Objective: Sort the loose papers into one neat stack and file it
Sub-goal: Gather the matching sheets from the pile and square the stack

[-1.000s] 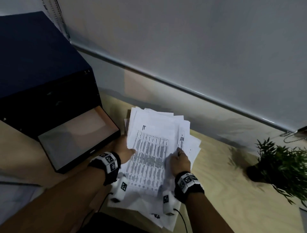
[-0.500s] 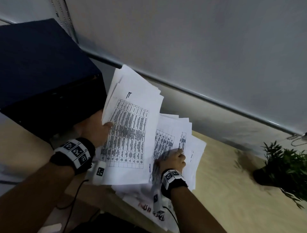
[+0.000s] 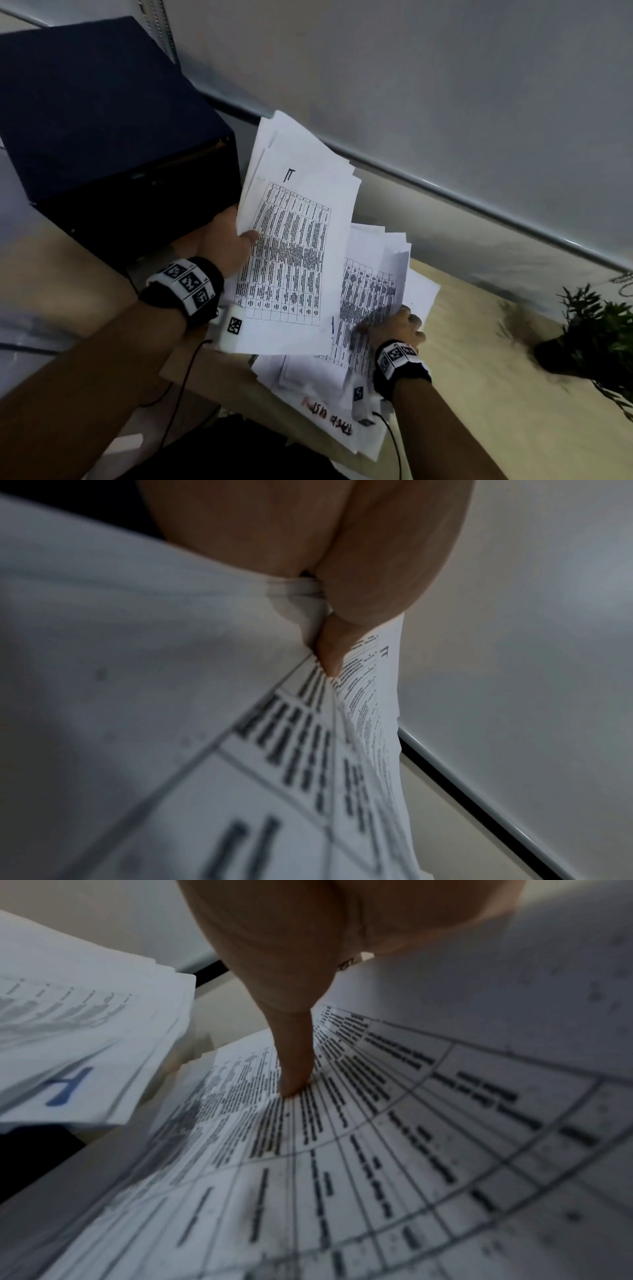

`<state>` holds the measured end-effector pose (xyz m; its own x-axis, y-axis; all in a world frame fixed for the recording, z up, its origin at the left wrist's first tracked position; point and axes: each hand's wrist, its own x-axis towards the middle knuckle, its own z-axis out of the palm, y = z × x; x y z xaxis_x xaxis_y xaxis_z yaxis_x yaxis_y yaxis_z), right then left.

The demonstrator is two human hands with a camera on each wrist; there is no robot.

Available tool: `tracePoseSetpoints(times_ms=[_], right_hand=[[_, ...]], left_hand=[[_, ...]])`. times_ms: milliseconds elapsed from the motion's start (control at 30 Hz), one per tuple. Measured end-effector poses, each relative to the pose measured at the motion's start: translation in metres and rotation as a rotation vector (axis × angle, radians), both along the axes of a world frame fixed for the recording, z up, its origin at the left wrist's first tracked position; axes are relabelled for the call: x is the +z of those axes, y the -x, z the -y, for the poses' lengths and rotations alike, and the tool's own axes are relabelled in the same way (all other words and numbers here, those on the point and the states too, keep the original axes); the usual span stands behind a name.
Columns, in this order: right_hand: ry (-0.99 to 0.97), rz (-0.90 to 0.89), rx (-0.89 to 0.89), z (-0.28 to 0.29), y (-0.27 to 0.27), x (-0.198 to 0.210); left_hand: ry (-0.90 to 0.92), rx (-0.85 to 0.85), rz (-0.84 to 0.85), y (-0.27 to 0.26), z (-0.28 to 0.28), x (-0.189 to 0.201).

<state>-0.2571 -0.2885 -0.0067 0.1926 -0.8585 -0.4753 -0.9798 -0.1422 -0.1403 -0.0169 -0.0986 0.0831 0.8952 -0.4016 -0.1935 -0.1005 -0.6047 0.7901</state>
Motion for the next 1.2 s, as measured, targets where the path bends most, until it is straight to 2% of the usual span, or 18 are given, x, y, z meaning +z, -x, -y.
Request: tracePoseSetpoints(times_ms=[200, 300, 400, 533, 700, 800, 900, 967, 1100, 1200], right_hand=[[-0.051, 0.298, -0.190, 0.015, 0.003, -0.005], [0.032, 0.400, -0.147, 0.020, 0.011, 0.014], [0.188, 0.467, -0.063, 0.028, 0.025, 0.050], [0.428, 0.565, -0.021, 0.041, 0.038, 0.122], [0.569, 0.721, -0.006, 0.053, 0.051, 0.199], [0.540, 0.869, 0.008, 0.060, 0.055, 0.229], [0.345, 1.092, -0.014, 0.070, 0.053, 0.219], [0.162, 1.122, -0.080, 0.070, 0.046, 0.188], [-0.047, 0.855, -0.087, 0.063, 0.032, 0.084], [-0.080, 0.596, -0.144, 0.048, 0.021, 0.030]], left_hand=[[0.009, -0.017, 0.007, -0.006, 0.003, -0.004], [-0.008, -0.023, 0.002, -0.004, 0.004, -0.012], [-0.030, -0.091, -0.004, 0.008, 0.007, -0.028], [-0.109, -0.192, -0.065, 0.028, 0.017, -0.063], [-0.244, -0.237, -0.077, 0.045, 0.027, -0.082], [-0.261, -0.291, -0.070, 0.051, 0.029, -0.085], [-0.203, -0.340, -0.089, 0.057, 0.032, -0.085], [-0.165, -0.327, -0.150, 0.058, 0.032, -0.089], [-0.082, -0.219, -0.244, 0.062, 0.029, -0.093], [-0.100, -0.182, -0.228, 0.061, 0.026, -0.092]])
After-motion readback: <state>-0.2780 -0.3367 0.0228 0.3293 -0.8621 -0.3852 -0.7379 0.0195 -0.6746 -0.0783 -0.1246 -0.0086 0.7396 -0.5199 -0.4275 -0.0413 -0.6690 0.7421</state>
